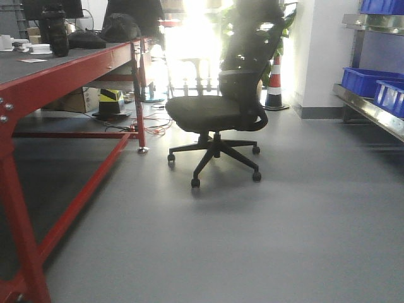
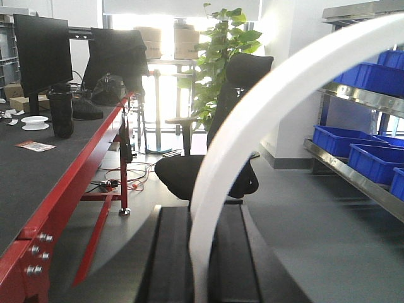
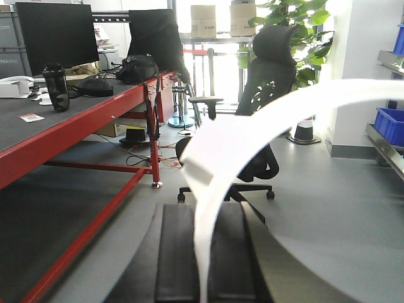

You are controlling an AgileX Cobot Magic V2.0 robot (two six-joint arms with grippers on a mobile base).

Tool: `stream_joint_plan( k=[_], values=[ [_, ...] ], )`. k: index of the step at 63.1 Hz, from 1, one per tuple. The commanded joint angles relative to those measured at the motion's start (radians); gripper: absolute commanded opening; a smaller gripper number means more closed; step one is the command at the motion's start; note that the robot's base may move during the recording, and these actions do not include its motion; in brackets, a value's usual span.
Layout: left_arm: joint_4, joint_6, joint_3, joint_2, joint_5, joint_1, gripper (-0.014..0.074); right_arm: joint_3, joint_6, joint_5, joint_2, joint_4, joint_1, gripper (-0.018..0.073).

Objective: Grab PVC pipe and place in blue bin
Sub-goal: 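Drive the base across the floor to the blue bin shelf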

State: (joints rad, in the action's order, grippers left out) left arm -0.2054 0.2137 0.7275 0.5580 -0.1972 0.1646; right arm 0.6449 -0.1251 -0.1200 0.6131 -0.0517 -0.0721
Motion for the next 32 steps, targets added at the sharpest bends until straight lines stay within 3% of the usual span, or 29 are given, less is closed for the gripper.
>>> stream_joint_plan(
  k=[1,32],
  values=[
    [0.001,0.004,0.001,-0.005,0.026,-0.002,-0.0111,0.0,0.005,0.024,-0.007,-0.004,-0.001,-0.0168],
    [0.001,0.004,0.001,-0.005,0.026,-0.002,-0.0111,0.0,0.005,0.024,-0.007,-0.004,-0.001,-0.0168]
  ],
)
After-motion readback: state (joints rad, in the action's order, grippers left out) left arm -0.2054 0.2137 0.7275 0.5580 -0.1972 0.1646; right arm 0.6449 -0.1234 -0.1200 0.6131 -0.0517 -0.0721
